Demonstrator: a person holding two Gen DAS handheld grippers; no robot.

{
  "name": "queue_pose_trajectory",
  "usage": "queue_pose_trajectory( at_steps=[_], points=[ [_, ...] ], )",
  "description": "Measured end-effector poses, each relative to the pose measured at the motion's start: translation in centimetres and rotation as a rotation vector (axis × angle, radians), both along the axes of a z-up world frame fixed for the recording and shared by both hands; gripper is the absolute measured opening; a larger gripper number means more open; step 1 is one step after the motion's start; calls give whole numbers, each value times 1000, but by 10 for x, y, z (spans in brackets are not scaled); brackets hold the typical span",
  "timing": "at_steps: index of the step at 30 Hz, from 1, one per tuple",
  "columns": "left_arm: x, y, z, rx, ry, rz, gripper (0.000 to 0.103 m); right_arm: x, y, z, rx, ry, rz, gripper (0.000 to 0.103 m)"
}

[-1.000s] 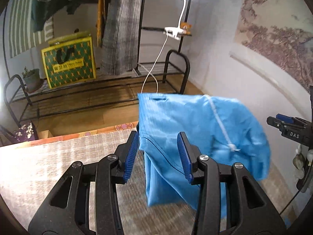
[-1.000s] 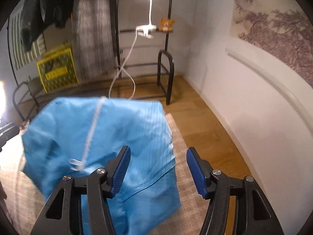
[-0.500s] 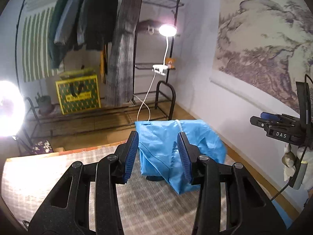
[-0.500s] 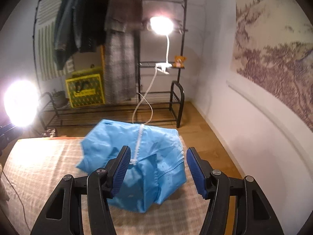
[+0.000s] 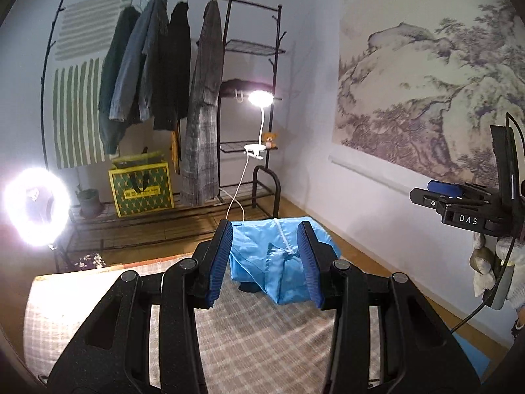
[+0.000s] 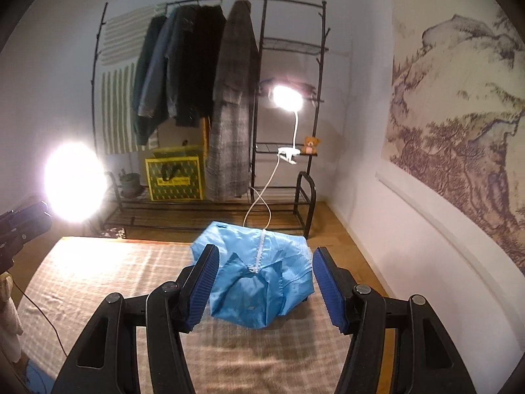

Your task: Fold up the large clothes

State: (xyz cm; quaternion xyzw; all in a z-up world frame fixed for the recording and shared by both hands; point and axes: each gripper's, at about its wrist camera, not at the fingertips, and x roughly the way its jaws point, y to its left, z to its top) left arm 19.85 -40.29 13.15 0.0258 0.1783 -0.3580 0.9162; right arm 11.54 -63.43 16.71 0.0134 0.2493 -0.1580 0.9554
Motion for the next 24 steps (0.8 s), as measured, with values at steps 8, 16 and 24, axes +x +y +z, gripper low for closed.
queue_pose_trajectory(
  at_steps=[8,16,24],
  points=[
    [-61,39,30,-29,-45,-16,42,-59,30,34,-22,-52,6,62],
    [-107,71,55,-35,-102,-21,47,-104,58,54,-35,-94,20,64],
    [-128,95,35,-17,-88,-28,69,-123,80,37,-34,-80,12,79]
  ],
)
